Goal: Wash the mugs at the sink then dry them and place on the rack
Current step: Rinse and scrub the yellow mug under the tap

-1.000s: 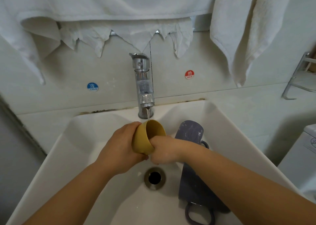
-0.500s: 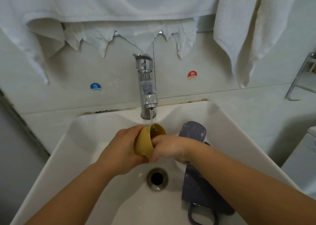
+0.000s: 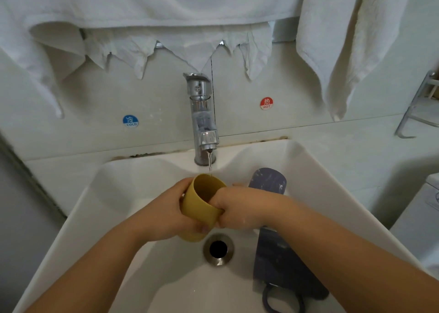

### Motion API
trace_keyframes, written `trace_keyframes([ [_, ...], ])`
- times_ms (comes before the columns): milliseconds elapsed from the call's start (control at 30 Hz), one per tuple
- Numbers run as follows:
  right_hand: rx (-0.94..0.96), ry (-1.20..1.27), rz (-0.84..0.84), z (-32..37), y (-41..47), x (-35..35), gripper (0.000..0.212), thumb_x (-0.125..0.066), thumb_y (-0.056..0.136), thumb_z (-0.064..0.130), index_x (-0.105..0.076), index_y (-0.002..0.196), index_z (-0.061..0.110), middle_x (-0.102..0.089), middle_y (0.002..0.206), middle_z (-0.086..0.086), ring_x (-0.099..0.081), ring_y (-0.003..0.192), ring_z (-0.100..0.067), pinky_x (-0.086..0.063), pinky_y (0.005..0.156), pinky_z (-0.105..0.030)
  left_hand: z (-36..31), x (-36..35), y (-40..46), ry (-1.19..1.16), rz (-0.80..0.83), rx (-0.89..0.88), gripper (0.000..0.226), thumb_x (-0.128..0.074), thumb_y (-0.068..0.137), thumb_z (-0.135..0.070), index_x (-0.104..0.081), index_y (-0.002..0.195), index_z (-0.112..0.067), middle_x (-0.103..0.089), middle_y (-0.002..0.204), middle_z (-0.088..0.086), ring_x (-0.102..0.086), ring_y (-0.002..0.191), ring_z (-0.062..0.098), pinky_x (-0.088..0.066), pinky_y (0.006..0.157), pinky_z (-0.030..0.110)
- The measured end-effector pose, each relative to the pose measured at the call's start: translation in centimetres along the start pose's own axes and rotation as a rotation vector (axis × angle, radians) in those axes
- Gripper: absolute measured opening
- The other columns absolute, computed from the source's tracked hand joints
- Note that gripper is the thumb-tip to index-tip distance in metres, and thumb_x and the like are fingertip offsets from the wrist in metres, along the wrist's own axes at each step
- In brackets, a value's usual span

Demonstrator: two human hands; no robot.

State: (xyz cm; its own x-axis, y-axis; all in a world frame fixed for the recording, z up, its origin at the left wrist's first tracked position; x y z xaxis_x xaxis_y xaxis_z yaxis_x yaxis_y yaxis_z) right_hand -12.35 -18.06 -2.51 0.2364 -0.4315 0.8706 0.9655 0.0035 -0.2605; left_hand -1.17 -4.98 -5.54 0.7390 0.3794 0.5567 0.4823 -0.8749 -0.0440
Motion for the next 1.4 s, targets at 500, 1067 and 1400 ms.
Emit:
trace_keyframes([
  [500, -0.1, 0.27, -0.081, -0.2, 0.2, 0.2, 0.016, -0.055, 0.082, 0.0, -0.059, 0.076, 0.014, -0.057, 0.078, -0.004, -0.056, 0.083, -0.026, -0.047, 0.074, -0.034, -1.0, -1.3, -0.1, 0.362, -0.293, 0.032, 0.09, -0.089, 0.048, -0.051, -0.035, 0.118, -0.038, -0.045, 0.112, -0.015, -0.049, 0.1, 0.007, -0.049, 0.076, 0.027],
  [1067, -0.154, 0.101, 0.059, 1.1, 0.2, -0.5, 0.019, -0.045, 0.089, 0.001, -0.047, 0.071, 0.008, -0.041, 0.067, -0.003, -0.039, 0.059, -0.015, -0.033, 0.052, -0.021, -0.7, -1.9, 0.1, 0.347, -0.348, -0.139, 0.065, -0.079, 0.072, -0.038, -0.043, 0.126, -0.038, -0.055, 0.116, -0.018, -0.056, 0.1, 0.004, -0.052, 0.083, 0.028],
  [1400, -0.067, -0.36, -0.08, -0.2, 0.9, -1.3, 0.012, -0.049, 0.09, 0.014, -0.061, 0.093, 0.012, -0.061, 0.098, -0.003, -0.049, 0.106, -0.022, -0.011, 0.115, -0.047, -0.8, -1.0, 0.2, 0.408, -0.264, -0.076, 0.075, -0.086, 0.061, -0.044, -0.045, 0.124, -0.041, -0.059, 0.108, -0.02, -0.059, 0.095, 0.004, -0.053, 0.081, 0.029],
])
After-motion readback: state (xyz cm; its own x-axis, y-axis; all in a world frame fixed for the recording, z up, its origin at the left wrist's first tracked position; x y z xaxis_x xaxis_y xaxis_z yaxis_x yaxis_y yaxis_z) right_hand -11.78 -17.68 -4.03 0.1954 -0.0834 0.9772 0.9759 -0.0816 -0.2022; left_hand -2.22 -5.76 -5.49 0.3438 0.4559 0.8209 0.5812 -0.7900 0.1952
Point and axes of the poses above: each hand's wrist, its own y-axis towards the middle knuckle, its own x-axis out of the back of the hand, z = x × y, the point moved 1 cm from there along y, towards the middle knuckle
